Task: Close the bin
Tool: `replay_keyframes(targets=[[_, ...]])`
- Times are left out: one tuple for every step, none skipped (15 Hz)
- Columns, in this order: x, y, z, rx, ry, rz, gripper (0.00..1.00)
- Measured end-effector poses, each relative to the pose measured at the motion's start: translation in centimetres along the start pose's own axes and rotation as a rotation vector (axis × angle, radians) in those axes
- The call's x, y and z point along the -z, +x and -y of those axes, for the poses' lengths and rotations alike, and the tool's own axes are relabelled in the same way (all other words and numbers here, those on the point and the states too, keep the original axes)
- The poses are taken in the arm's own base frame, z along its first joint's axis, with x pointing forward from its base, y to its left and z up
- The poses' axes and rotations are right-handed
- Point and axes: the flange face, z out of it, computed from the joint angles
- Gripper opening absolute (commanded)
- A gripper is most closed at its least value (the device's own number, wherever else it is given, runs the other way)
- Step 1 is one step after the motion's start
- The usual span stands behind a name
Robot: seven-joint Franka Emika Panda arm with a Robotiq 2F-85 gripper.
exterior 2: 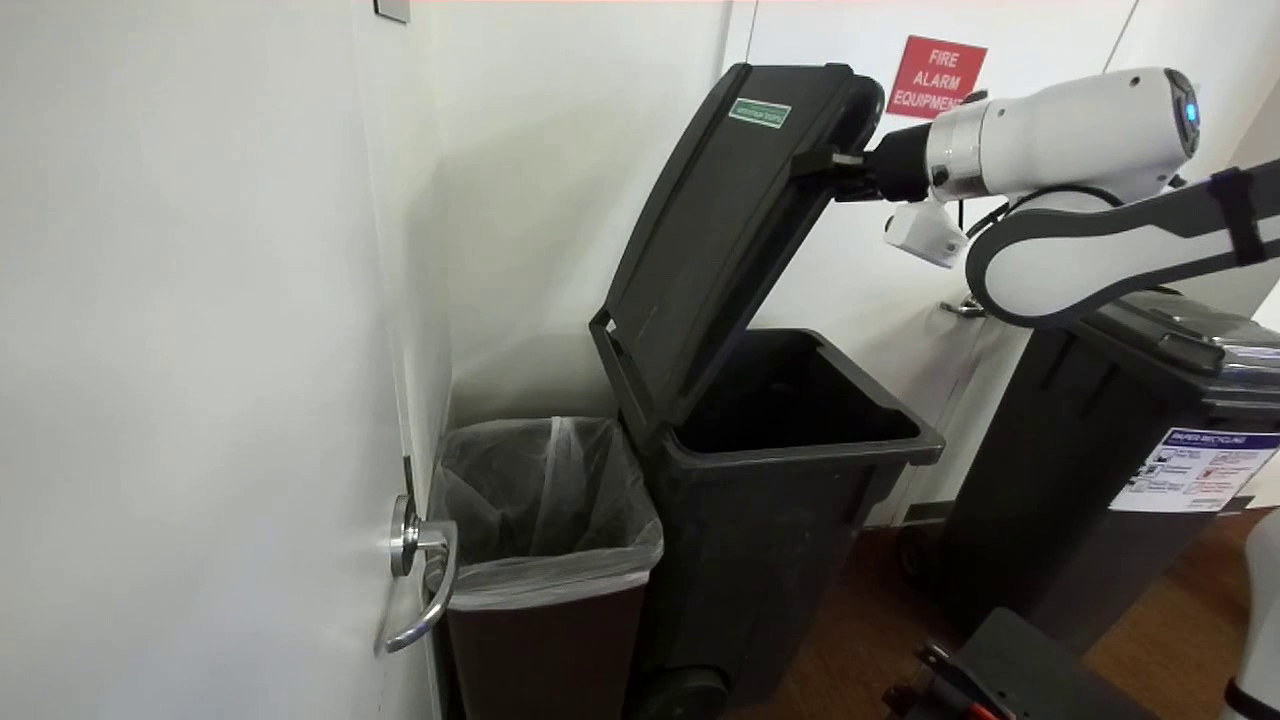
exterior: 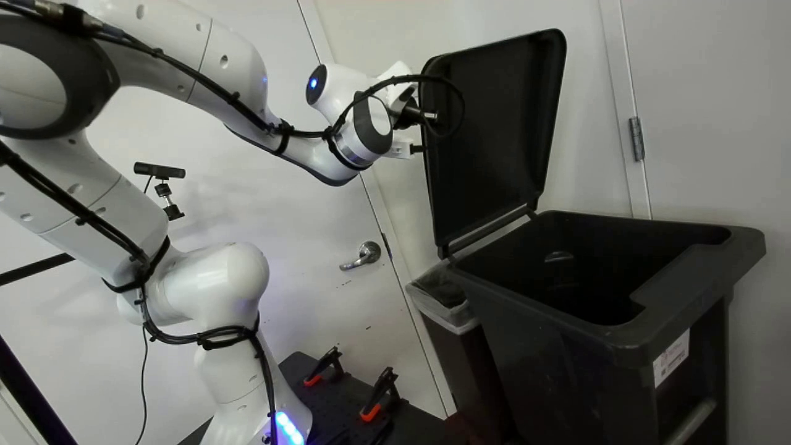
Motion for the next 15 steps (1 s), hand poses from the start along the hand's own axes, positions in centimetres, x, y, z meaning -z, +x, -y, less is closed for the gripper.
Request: replay_keyframes(targets=[[0.2,-0.4,-0.8,-0.014,-0.001,-0.013,0.02],[0.3,-0.7,-1.7,-0.031,-0.008,-0.018,0.02],[0.5,-0.9,-2.4,-0.049,-0.016,-0.018,0.02],[0.7,-1.2,-3.0,-0.068,-0.02,-0.018,0.02],[0.8,-1.4,-3.6,-0.088,-0.021,-0.019,0.02],[0.9,-1.6,-4.1,-0.106,-0.023,-0.019,0.02],[1.0,-1.8,-4.7,-0.121,-0.024,-0.02,0.02],[1.1,-2.0,-5.2,-0.137,-0.024,-0.021,0.02],[1.2,-2.2,-5.8,-0.153,-0.024,-0.023,0.02],[1.2,-2.4,-6.4,-0.173,-0.024,-0.024,0.02],[1.3,-2.7,-7.1,-0.19,-0.025,-0.026,0.02],[1.4,-3.0,-7.7,-0.205,-0.026,-0.027,0.02],[1.5,-3.3,-8.2,-0.221,-0.025,-0.028,0.02],[1.5,-3.5,-8.7,-0.238,-0.028,-0.03,0.02],[1.6,-3.8,-9.2,-0.251,-0.031,-0.032,0.02]])
